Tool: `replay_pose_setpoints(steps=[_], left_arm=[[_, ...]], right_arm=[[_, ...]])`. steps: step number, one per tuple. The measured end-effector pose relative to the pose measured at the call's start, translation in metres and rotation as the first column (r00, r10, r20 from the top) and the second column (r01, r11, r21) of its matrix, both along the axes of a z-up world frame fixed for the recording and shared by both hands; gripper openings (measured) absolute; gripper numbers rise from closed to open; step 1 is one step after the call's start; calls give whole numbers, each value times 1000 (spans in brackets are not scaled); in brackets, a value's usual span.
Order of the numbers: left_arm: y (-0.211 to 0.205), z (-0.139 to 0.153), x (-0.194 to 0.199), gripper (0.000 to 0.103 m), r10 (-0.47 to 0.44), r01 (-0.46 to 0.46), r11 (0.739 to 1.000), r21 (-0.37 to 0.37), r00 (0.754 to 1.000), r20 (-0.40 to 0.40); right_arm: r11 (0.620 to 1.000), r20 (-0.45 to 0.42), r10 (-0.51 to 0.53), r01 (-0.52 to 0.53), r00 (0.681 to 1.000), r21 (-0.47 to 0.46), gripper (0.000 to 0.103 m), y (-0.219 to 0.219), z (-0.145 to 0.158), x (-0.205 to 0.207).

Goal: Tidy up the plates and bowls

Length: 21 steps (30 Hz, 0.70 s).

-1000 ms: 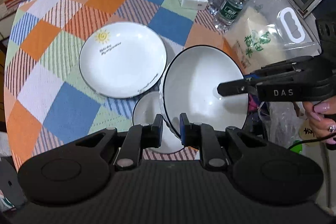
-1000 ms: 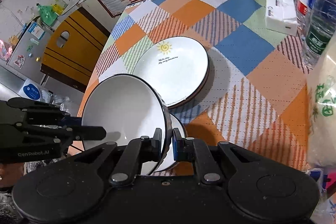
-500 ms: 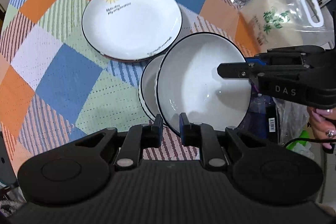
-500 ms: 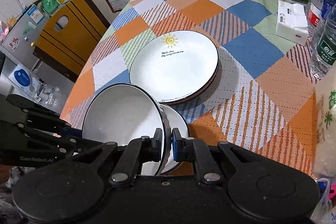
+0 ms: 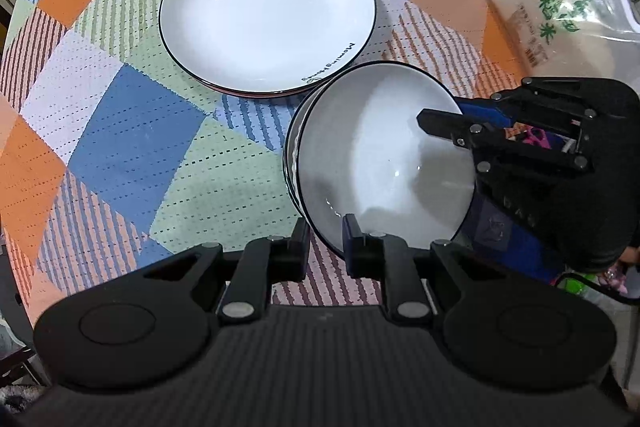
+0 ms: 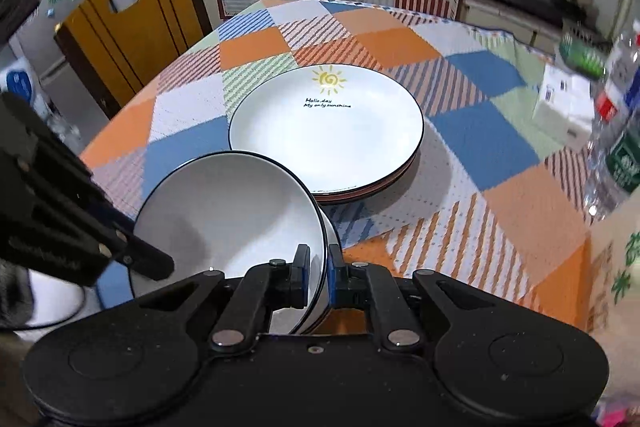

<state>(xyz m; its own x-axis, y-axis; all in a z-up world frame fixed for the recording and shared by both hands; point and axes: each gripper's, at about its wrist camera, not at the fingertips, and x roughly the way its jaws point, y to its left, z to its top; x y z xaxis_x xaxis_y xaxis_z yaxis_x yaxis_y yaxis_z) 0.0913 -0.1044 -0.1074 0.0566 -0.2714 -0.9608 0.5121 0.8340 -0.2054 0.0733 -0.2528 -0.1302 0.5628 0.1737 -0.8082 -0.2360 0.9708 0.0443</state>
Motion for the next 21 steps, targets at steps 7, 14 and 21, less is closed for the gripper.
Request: replay_pose_setpoints(steps=[7, 14, 21], left_arm=[[3, -15, 8, 17, 26, -26, 999, -25, 1000, -17], [13, 3, 3, 29, -5, 8, 992, -123, 1000, 20], [46, 22, -9, 45, -28, 57, 974, -220, 991, 134]], right_arm=[[989, 73, 58, -47, 996, -141, 12, 15, -8, -2], [997, 98, 63, -57, 993, -59, 18, -1, 2, -11], [971, 277, 226, -238, 934, 12, 65, -25, 24, -60]])
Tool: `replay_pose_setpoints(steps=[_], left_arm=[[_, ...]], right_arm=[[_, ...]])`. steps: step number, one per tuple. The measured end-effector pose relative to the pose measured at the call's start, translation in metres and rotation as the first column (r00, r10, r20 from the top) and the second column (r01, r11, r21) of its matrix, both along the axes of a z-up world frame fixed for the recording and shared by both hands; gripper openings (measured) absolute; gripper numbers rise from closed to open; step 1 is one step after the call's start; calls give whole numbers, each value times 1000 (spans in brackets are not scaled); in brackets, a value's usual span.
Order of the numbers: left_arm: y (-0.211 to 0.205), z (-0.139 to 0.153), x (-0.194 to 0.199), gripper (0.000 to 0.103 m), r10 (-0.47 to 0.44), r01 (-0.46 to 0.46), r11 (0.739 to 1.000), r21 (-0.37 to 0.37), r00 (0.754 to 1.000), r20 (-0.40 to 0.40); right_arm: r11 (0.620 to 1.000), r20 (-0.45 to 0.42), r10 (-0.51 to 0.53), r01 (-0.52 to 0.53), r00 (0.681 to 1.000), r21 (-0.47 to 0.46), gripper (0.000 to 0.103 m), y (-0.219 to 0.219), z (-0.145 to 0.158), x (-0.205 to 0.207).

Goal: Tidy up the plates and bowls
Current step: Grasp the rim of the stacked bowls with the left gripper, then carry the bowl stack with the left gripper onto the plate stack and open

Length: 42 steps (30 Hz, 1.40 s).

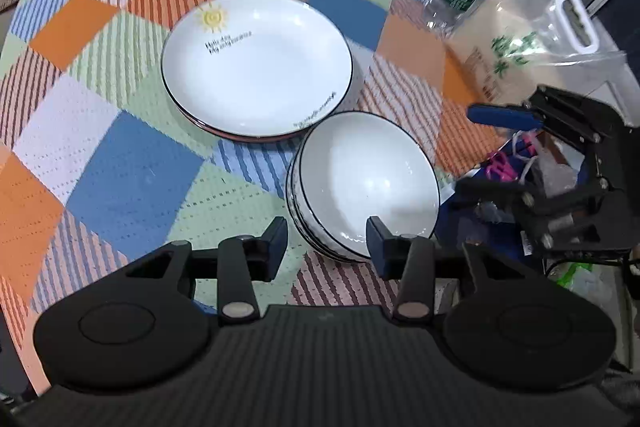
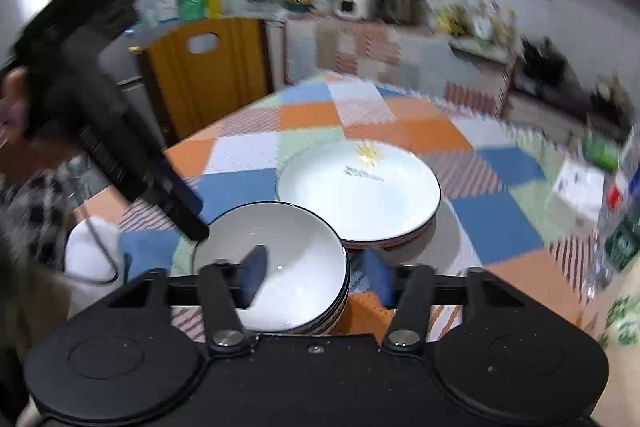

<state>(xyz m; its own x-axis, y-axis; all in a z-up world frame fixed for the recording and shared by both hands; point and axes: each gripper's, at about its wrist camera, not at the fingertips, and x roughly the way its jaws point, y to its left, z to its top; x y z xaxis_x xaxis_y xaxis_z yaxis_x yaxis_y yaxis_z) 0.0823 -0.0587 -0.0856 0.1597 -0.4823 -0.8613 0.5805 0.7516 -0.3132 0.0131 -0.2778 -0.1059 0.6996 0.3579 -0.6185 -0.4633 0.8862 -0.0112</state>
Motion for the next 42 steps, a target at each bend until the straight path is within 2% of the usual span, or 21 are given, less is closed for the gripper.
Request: replay_pose_setpoints(steps=[3, 8, 10, 11, 14, 18, 22, 30, 33, 38, 40, 42], left_arm=[[10, 3, 0, 52, 20, -19, 999, -50, 1000, 16], [11, -2, 2, 61, 56, -54, 995, -79, 998, 27], [7, -9, 5, 62, 59, -57, 996, -68, 998, 17], [4, -13, 7, 62, 60, -60, 997, -55, 998, 6], [-5, -22, 5, 62, 37, -37, 999, -32, 999, -20], [-13, -32, 2, 65, 35, -35, 999, 21, 999, -1], [-16, -39, 1, 65, 28, -31, 996, 85, 999, 40], [-12, -52, 13, 65, 53, -58, 993, 99, 997, 56], [-11, -61, 18, 65, 77, -80, 994, 72, 996, 45], [-7, -78, 23, 62, 137, -136, 991, 10, 988, -67], [-8, -83, 21, 59, 150, -151, 989, -8, 985, -84], [-8, -87, 20, 50, 158, -160, 987, -21, 983, -89]], right_arm=[[1000, 0, 23, -23, 1000, 10, 72, -5, -5, -10], [995, -94, 43, -34, 995, 90, 78, -9, -29, -11], [994, -119, 42, -29, 992, 105, 93, -7, -40, -10], [993, -133, 48, -33, 990, 117, 95, -6, -47, -10], [995, -150, 66, -55, 986, 80, 95, 3, -62, -8], [997, -134, 71, -70, 988, 10, 95, 18, -75, -6], [999, -149, 51, -50, 988, 10, 95, 24, -87, 10], [999, -156, 44, -41, 987, 24, 96, 30, -108, 25], [999, -146, 44, -42, 988, 17, 96, 34, -114, 27], [998, -122, 63, -62, 991, 14, 97, 37, -119, 29], [998, -123, 68, -66, 990, 25, 97, 35, -120, 30], [997, -130, 71, -69, 989, 22, 98, 36, -120, 32]])
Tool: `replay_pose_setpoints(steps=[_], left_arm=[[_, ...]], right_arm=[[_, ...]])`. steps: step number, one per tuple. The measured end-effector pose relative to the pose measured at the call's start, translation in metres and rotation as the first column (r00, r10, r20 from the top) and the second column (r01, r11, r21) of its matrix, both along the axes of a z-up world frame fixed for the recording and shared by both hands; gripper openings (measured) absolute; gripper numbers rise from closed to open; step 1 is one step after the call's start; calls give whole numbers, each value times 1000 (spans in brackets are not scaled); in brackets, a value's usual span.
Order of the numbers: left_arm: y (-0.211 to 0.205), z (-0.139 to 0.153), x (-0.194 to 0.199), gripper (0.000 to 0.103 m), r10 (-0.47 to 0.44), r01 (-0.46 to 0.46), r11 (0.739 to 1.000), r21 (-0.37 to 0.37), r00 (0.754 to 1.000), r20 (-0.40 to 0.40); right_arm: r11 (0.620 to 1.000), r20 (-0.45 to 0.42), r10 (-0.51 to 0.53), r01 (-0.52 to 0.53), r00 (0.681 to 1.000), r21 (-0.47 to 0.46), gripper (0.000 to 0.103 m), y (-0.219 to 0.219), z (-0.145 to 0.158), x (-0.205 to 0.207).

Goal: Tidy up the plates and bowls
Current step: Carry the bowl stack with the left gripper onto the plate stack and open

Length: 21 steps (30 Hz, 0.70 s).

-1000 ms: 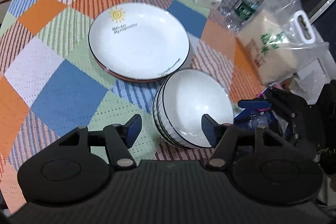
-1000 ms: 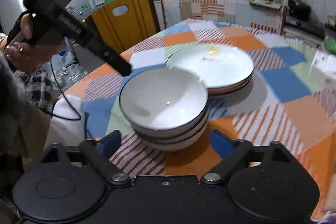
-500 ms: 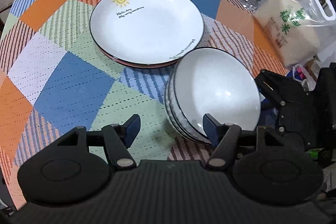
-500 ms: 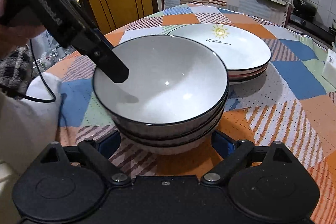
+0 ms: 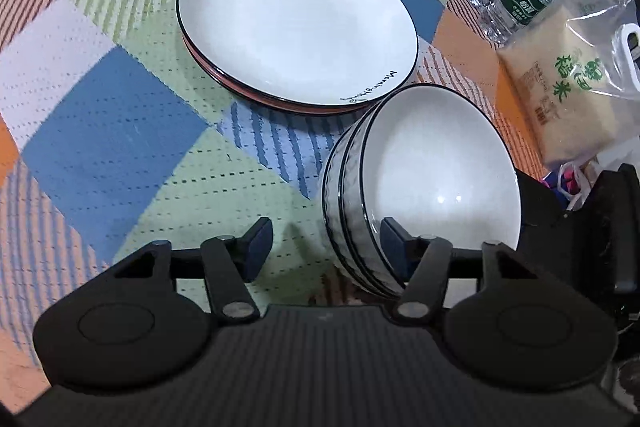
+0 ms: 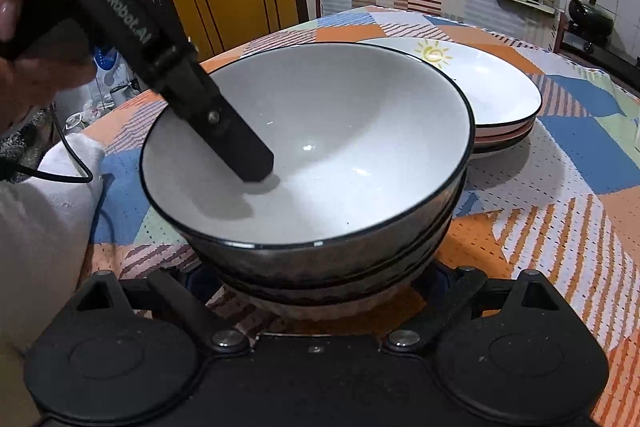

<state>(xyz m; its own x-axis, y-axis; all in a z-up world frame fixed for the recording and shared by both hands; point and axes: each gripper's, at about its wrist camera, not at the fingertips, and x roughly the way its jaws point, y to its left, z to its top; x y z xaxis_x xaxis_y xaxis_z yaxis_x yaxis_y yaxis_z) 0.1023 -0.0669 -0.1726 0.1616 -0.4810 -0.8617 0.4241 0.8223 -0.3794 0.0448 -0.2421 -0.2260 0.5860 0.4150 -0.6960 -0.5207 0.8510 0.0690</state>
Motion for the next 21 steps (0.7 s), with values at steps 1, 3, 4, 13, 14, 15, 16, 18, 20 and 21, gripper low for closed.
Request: replay_pose_setpoints(steps=[1, 3, 4, 13, 14, 15, 16, 18, 20, 21], left_arm=[[0, -1, 0, 47, 4, -4, 1000, -20, 1000, -2], [-1, -3, -1, 36, 5, -6, 999, -54, 1000, -13], [-3, -3, -2, 36, 2, -3, 998, -60, 1000, -15], [-7, -2, -6, 36, 11, -11, 999, -38, 1000, -3], [-9, -1, -7, 36, 3, -3, 1000, -31, 1000, 1], [-11, 1, -8, 36, -11, 11, 1000, -23, 1000, 10], [-12, 2, -10, 36, -25, 25, 1000, -16, 1000, 16], [-14, 4, -15, 37, -44, 44, 999, -12, 999, 23], [-16, 7, -18, 36, -60, 61, 998, -8, 998, 20], [-16, 10, -20, 36, -69, 69, 998, -8, 997, 23]], right_arm=[[1000, -2, 3, -3, 1000, -3, 98, 0, 0, 1], [1000, -7, 12, -12, 1000, -8, 98, 1, -1, 1], [1000, -12, 18, -18, 1000, -10, 98, 1, 0, 2], [997, -11, 73, -74, 997, -26, 99, 1, 1, 7], [997, -12, 77, -77, 997, -27, 99, 0, 2, 6], [997, -13, 75, -76, 997, -31, 99, 2, 2, 5], [997, -14, 74, -75, 997, -36, 99, 2, 3, 4], [995, -7, 79, -80, 997, -52, 99, 3, 4, 0], [995, 5, 86, -85, 996, -60, 99, 2, 6, -7], [994, 4, 88, -87, 996, -58, 99, 1, 8, -9]])
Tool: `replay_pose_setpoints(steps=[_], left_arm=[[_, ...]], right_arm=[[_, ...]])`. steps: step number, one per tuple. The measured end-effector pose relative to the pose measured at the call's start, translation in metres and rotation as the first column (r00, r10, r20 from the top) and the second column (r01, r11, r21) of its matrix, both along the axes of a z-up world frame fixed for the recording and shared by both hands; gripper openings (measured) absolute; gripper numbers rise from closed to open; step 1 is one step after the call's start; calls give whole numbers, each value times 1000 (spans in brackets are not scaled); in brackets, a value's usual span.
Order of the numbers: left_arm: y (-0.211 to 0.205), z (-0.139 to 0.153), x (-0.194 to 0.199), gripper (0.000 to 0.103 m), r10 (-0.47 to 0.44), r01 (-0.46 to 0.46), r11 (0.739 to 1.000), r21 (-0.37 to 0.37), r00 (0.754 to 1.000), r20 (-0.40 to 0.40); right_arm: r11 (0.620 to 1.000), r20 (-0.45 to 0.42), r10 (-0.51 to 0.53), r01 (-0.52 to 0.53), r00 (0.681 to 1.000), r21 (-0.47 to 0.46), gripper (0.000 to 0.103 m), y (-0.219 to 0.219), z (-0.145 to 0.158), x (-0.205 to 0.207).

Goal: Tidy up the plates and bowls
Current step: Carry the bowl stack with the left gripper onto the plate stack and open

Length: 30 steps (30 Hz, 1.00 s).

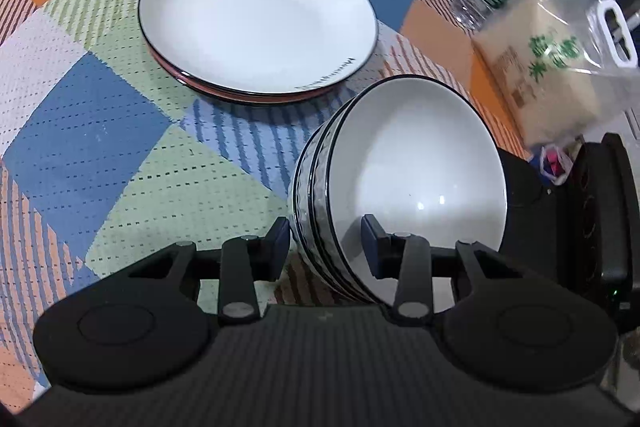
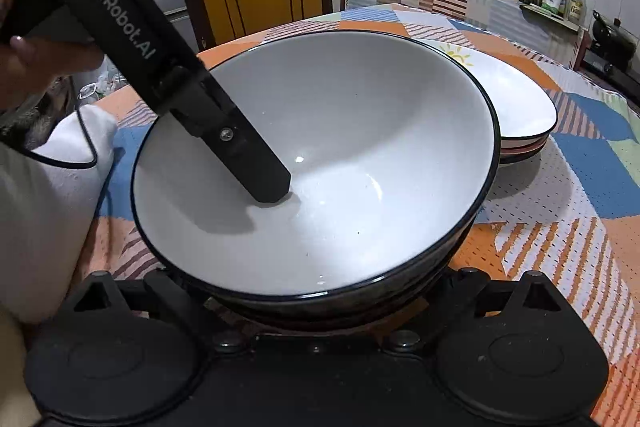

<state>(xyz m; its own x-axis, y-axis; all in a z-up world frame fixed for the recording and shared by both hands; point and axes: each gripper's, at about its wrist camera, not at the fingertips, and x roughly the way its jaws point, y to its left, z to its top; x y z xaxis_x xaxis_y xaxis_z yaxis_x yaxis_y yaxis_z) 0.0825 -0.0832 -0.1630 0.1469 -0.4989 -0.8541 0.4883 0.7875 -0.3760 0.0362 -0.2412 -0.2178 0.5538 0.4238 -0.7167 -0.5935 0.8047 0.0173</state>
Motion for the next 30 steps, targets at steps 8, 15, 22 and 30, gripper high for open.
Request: replay_pose_setpoints(steps=[8, 15, 22, 30], left_arm=[[9, 32, -1, 37, -20, 20, 1000, -14, 999, 32], [19, 69, 16, 38, 0, 0, 1000, -3, 995, 96], [22, 103, 48, 38, 21, -21, 1000, 1, 991, 131], [15, 108, 107, 38, 50, -51, 999, -2, 991, 120]], right_arm=[[1000, 39, -22, 22, 999, 8, 99, 5, 28, -10], [999, 113, -36, 33, 993, 32, 99, 15, 52, 2], [997, 171, -61, 51, 983, 64, 99, 18, 74, 31], [991, 163, -110, 96, 980, 92, 99, 16, 80, 75]])
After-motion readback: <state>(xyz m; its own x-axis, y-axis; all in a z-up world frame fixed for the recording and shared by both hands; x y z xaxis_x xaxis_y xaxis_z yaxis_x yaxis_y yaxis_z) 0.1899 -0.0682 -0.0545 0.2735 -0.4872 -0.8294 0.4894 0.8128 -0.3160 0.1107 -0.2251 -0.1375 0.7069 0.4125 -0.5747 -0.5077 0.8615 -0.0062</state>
